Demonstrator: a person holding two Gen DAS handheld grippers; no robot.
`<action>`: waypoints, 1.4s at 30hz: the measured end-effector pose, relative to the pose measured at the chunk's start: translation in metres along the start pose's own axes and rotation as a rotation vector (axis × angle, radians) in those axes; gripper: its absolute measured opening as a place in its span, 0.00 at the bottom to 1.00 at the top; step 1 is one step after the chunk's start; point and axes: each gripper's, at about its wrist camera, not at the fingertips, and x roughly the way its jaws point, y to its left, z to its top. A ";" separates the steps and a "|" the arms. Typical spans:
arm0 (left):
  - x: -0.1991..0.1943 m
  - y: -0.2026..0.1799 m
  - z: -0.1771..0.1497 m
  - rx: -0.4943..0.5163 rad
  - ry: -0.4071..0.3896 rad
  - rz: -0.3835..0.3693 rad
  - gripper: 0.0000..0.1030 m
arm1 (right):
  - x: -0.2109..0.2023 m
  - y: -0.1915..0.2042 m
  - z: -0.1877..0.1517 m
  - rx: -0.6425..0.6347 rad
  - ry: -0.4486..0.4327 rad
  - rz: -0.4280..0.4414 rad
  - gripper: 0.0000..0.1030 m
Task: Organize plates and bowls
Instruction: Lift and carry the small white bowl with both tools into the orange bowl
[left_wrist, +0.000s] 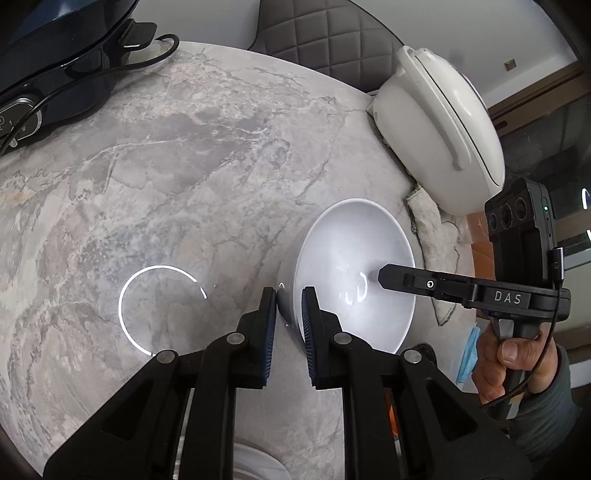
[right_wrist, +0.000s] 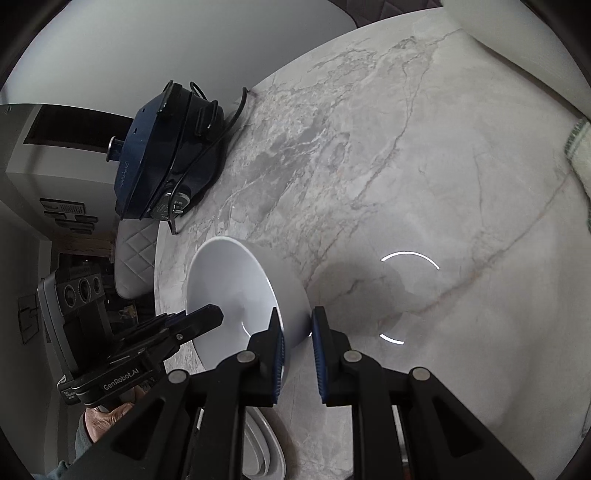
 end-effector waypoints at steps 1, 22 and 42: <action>-0.003 -0.006 -0.004 0.009 -0.002 -0.002 0.12 | -0.006 0.000 -0.005 0.004 -0.007 0.003 0.17; -0.006 -0.126 -0.098 0.171 0.068 -0.061 0.12 | -0.106 -0.040 -0.127 0.112 -0.135 0.017 0.20; 0.060 -0.165 -0.164 0.266 0.193 0.024 0.12 | -0.104 -0.082 -0.194 0.177 -0.115 -0.099 0.20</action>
